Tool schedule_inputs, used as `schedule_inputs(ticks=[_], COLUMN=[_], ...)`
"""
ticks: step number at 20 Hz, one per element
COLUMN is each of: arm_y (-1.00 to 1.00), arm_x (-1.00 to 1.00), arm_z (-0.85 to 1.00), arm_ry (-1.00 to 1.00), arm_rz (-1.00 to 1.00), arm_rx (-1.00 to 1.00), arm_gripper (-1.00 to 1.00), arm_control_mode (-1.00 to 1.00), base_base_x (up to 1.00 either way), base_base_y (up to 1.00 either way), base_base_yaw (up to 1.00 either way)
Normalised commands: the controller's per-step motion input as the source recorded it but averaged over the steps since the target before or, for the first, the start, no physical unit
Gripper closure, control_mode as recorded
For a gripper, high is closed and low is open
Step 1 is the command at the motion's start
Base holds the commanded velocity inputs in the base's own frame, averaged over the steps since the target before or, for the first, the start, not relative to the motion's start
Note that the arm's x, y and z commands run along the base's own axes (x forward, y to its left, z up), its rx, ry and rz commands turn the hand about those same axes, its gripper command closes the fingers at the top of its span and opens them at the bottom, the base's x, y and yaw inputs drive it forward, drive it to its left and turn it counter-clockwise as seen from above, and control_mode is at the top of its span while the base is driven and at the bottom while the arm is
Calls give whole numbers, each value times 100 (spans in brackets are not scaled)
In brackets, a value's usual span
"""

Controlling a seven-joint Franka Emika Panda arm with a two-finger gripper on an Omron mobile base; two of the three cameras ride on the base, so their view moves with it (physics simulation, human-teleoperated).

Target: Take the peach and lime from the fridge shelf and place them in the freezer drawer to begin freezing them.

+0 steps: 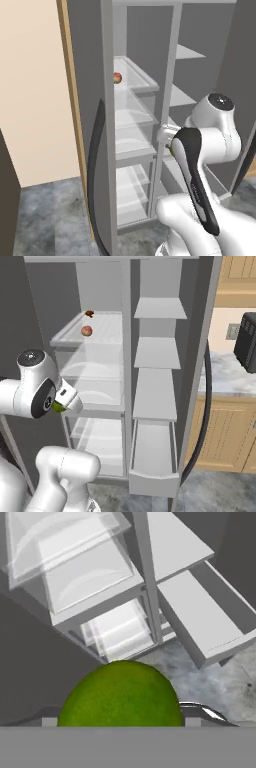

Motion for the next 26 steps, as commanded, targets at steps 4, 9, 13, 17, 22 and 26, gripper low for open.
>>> schedule_inputs(ticks=[4, 9, 13, 17, 22, 26], arm_y=[-99, -100, -100, -87, -57, -27], arm_x=[0, 25, 25, 30, 52, 64], arm_z=[-14, -40, -84, -100, -60, -29], arm_ry=[35, 26, 17, 2, 0, 5], arm_rz=[-23, -13, -12, -15, -15, -11], arm_rx=[8, 7, 0, 0, -2, 0], arm_gripper=[100, 100, 100, 100, 100, 100], arm_control_mode=[-100, -100, -100, -100, -100, -100], base_base_x=[0, 0, 0, 0, 0, 0], base_base_y=[0, 0, 0, 0, 0, 0], base_base_yaw=[0, 0, 0, 0, 0, 0])
